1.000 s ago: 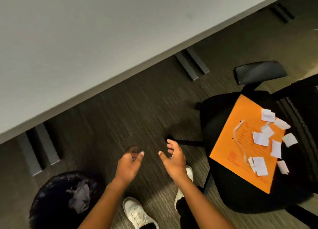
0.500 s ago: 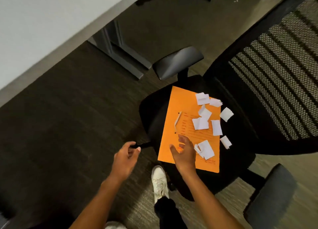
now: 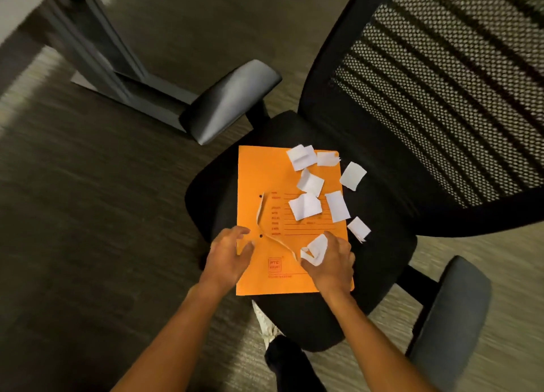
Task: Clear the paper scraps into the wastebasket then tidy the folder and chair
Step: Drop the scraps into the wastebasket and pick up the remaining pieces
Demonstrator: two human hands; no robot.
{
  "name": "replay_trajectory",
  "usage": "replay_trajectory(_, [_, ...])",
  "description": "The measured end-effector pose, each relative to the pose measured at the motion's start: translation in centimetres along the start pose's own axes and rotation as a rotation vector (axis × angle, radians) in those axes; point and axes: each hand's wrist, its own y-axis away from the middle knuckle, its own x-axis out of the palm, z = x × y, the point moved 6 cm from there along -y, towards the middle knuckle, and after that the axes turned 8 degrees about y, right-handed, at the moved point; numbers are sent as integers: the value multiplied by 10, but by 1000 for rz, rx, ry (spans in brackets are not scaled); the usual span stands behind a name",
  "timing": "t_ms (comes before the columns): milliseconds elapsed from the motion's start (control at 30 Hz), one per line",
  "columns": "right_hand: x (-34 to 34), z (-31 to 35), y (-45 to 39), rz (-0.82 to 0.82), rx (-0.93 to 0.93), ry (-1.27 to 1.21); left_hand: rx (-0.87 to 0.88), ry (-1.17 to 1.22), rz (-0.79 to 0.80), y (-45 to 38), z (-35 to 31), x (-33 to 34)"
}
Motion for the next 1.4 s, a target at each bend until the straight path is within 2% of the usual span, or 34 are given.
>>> replay_trajectory(200, [7, 7, -9, 67, -118, 83, 123, -218, 30, -31, -37, 24])
replay_trajectory(400, [10, 13, -11, 93, -195, 70, 374, -493, 98, -56, -79, 67])
replay_trajectory(533, [5, 0, -18, 83, -123, -54, 522, -610, 163, -69, -101, 100])
replay_trajectory(700, [-30, -28, -29, -132, 16, -273, 527, -739, 195, -82, -108, 127])
replay_trajectory(900, [-71, -60, -51, -290, 106, -308, 499, -858, 180, -94, -99, 135])
replay_trajectory(1000, [-71, -66, -64, -265, 80, -290, 483, -869, 165, -96, -96, 135])
replay_trajectory(1200, [-45, -71, -87, -29, 84, -185, 432, -679, 148, -101, -86, 129])
replay_trajectory(1300, [-42, -67, -93, -48, 99, -153, 379, -498, 165, -99, -87, 123])
replay_trajectory(1400, [-41, -67, -95, -84, 131, -255, 391, -409, 170, -97, -89, 116])
